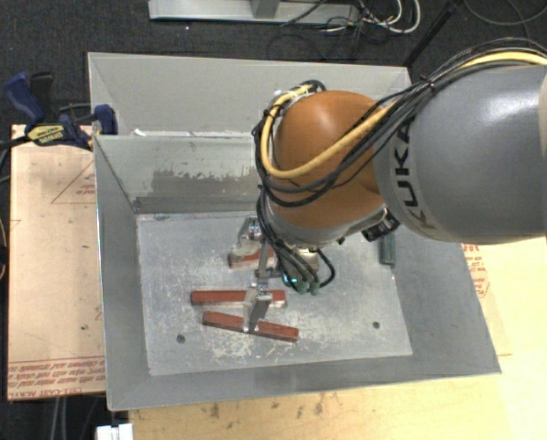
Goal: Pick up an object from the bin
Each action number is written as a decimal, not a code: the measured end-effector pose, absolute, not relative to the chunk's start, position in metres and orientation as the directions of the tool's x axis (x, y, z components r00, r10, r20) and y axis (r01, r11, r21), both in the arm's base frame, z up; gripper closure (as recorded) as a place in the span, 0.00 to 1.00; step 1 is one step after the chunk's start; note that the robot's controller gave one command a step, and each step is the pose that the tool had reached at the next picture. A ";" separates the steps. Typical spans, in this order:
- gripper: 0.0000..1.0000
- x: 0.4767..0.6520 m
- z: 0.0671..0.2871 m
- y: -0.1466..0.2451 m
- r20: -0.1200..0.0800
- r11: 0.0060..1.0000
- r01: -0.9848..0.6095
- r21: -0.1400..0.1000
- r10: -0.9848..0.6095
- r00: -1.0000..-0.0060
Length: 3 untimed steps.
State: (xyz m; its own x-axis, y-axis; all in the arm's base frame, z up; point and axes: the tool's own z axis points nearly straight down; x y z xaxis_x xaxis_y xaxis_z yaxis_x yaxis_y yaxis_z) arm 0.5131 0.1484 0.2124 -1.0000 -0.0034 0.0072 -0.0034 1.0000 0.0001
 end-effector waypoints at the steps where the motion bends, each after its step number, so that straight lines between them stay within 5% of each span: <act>1: 0.00 0.515 0.216 0.148 0.000 1.000 0.000 0.001 0.000 -1.000; 2: 0.00 0.515 0.211 0.147 -0.008 1.000 -0.008 0.004 -0.008 -1.000; 3: 0.00 0.524 0.162 0.146 0.000 0.976 -0.218 0.001 -0.218 -0.976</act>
Offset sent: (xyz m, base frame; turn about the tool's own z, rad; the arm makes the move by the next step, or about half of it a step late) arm -0.0119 -0.0172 -0.1424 -0.1198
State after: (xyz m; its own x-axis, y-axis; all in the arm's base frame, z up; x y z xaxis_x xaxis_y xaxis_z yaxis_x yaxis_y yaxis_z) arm 0.5243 0.1457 0.1623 -0.9761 -0.2175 0.0001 -0.2175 0.9761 0.0009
